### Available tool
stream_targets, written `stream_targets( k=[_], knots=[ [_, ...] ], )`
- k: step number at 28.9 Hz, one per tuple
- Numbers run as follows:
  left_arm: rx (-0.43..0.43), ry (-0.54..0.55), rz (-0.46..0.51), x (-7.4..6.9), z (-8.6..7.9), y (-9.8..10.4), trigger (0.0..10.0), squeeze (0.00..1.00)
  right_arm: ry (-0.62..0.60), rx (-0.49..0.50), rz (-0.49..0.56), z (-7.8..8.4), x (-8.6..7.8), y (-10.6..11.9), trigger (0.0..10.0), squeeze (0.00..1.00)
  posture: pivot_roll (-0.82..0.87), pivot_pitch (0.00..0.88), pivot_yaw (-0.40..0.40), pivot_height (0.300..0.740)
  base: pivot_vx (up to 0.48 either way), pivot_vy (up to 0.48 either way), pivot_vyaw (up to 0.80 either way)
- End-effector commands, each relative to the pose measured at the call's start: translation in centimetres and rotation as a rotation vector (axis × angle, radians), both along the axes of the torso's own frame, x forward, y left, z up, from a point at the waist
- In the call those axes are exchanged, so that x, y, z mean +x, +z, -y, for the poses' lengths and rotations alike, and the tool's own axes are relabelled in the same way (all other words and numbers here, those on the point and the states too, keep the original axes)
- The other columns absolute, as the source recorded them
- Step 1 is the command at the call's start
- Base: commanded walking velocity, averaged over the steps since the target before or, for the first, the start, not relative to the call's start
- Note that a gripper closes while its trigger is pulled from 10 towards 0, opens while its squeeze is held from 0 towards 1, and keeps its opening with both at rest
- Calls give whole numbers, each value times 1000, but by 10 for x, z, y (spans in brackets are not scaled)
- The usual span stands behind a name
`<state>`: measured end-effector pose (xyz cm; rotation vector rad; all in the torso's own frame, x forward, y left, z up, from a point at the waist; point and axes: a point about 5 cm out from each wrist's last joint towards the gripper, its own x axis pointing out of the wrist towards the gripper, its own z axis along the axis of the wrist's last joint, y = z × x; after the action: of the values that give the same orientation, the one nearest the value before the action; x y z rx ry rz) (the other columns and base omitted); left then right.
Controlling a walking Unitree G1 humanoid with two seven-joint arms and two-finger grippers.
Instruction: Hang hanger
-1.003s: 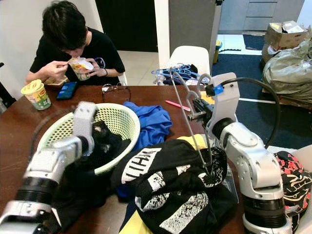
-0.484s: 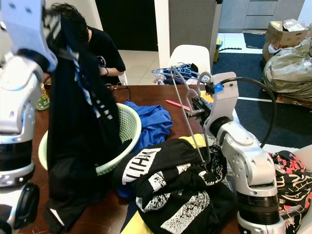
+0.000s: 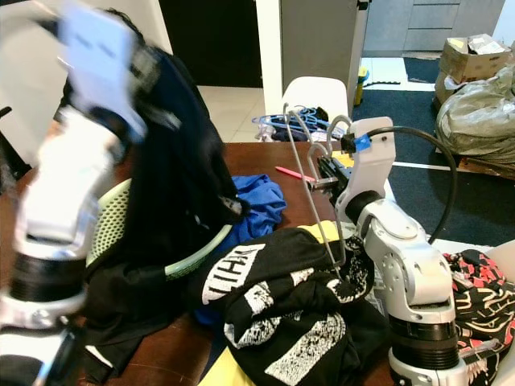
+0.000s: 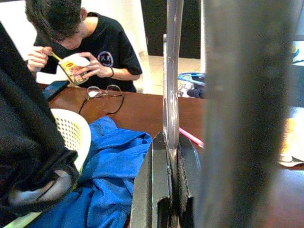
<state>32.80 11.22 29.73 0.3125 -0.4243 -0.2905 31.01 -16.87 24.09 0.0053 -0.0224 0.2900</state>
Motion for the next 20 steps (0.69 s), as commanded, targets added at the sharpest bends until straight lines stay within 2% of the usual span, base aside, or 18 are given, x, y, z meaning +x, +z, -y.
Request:
stream_targets(
  k=[1,2,3,4,5,6,8,9,10,11,14,16,17,18,19,20],
  knots=[
    [41,-96,-69,-4,16,-17,1922,0,0,-4,-3,-2,2,-1,10000,0,-50,0,93,740,0,0,0],
    [41,-96,-69,-4,16,-17,1922,0,0,-4,-3,-2,2,-1,10000,0,-50,0,93,740,0,0,0],
    [78,-218,-132,-11,36,-35,2549,0,-4,-7,-6,-1,2,-2,10000,0,-50,0,93,740,0,0,0],
    [78,-218,-132,-11,36,-35,2549,0,-4,-7,-6,-1,2,-2,10000,0,-50,0,93,740,0,0,0],
    [110,-332,-186,-20,54,-50,2902,0,-8,-10,-8,0,2,-2,10000,0,-51,0,94,740,0,0,0],
    [120,-447,-233,-32,73,-63,2196,0,-12,-14,-11,0,2,-3,10000,0,-54,0,95,740,0,0,0],
    [120,-447,-233,-32,73,-63,2196,0,-12,-14,-11,0,2,-3,10000,0,-54,0,95,740,0,0,0],
    [125,-517,-260,-41,85,-70,1647,0,-15,-14,-13,0,2,-3,10000,0,-55,0,96,740,0,0,0],
    [125,-517,-260,-41,85,-70,1647,0,-15,-14,-13,0,2,-3,10000,0,-55,0,96,740,0,0,0],
    [116,-558,-277,-46,92,-74,1529,0,-17,-15,-14,1,2,-3,10000,0,-56,0,96,740,0,0,0],
    [106,-552,-284,-46,92,-75,1686,0,-18,-15,-15,1,2,-3,10000,0,-55,0,99,740,0,0,0],
    [85,-449,-269,-35,74,-71,1333,0,-19,-12,-16,1,2,-4,10000,0,-57,0,98,740,0,0,0],
    [85,-449,-269,-35,74,-71,1333,0,-19,-12,-16,1,2,-4,10000,0,-57,0,98,740,0,0,0],
    [54,-354,-252,-26,56,-65,1333,0,-17,-8,-16,1,2,-4,10000,0,-55,0,100,740,0,0,0],
    [16,-183,-215,-14,22,-54,1059,0,-14,-7,-17,0,2,-5,10000,0,-45,0,95,740,0,0,0],
    [16,-183,-215,-14,22,-54,1059,0,-14,-7,-17,0,2,-5,10000,0,-45,0,95,740,0,0,0]
  ],
)
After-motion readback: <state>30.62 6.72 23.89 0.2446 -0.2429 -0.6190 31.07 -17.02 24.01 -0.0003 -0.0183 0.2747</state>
